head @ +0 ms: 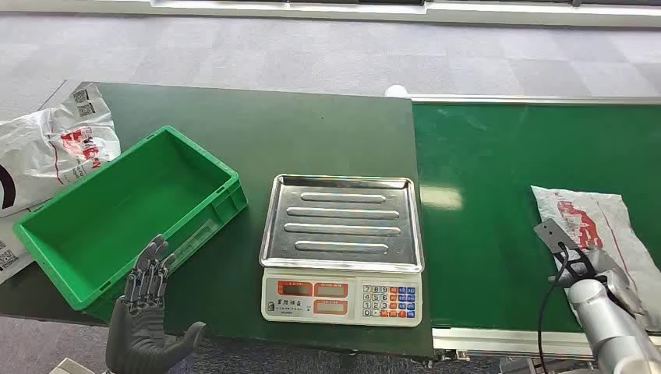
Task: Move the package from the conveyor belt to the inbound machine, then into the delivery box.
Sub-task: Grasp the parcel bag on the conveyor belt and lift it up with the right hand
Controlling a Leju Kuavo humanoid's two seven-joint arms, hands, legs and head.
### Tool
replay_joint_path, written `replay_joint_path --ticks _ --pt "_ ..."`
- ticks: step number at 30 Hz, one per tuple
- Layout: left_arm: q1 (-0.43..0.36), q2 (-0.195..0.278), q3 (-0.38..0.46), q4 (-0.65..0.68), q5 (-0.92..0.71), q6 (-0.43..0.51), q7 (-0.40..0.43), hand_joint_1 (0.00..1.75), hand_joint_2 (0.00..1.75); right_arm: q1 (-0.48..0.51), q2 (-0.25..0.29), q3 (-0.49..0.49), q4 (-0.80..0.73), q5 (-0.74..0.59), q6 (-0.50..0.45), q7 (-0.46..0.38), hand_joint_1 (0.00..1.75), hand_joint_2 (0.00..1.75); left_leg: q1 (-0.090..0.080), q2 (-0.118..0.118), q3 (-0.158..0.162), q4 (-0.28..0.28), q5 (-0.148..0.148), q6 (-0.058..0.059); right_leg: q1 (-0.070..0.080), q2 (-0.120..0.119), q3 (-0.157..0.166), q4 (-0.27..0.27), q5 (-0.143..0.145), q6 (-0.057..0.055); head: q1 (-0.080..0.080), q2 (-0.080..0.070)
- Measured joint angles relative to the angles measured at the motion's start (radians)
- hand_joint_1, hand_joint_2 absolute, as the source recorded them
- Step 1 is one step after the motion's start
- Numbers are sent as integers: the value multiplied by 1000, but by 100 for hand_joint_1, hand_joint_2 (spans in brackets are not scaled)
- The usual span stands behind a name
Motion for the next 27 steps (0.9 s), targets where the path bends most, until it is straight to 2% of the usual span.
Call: replay_joint_path --ticks 7,24,27 --pt "4 16 -19 2 5 22 -8 0 175 -11 -7 28 49 27 13 45 0 175 0 -4 0 0 0 0 0 -4 1 0 -1 0 0 0" --pt "4 27 -24 3 5 22 -8 0 175 -19 -7 50 87 29 14 49 0 175 0 -4 0 0 0 0 0 -4 1 0 -1 0 0 0" --pt "4 27 -24 3 5 25 -8 0 175 -20 -7 50 88 37 37 65 0 175 0 -4 0 0 0 0 0 -4 1 0 -1 0 0 0"
